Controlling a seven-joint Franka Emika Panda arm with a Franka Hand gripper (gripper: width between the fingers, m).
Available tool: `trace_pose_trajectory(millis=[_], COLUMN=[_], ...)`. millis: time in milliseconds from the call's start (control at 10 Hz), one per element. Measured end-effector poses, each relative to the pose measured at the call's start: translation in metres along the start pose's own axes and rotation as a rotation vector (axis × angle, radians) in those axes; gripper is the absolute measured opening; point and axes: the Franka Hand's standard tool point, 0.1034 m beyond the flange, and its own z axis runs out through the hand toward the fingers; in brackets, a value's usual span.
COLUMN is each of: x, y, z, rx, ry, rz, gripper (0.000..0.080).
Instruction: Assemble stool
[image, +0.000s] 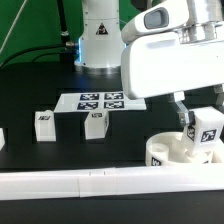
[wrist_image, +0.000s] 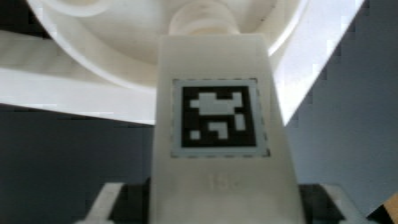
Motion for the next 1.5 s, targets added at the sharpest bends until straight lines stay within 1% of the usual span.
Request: trace_pose_trajectory(millis=[200,300,400,500,600,700,1100,1200,1300,1500], x=[-0.0001,-0.0002,-0.0002,-0.0002,-0.0003,-0.0003,0.0001,0.0026,0.0091,0.0059], y=[0.0,0.0,0.0,0.0,0.0,0.0,-0.0002,-0.005,-0.0055,-0.004], z=[0.0002,0.0002,0.0002,0.0003,0.0003,0.0003,0.0003,-0.0002,-0.0011,0.0029], rx=[0.0,0.0,0.0,0.0,0.0,0.0,0.001,0.012,0.018,0.025], ry=[-0.001,-0.001,-0.001,-0.001,-0.001,-0.001,-0.003,-0.041,-0.067,-0.128], rz=[0.0,0.0,0.0,0.0,0.0,0.0,0.002,0.08,0.101,0.135], gripper=[0.0352,0.0528,0.0611,0.0611,0.0641,0.0648,0.0649,0.0649,0.0649,0.0649])
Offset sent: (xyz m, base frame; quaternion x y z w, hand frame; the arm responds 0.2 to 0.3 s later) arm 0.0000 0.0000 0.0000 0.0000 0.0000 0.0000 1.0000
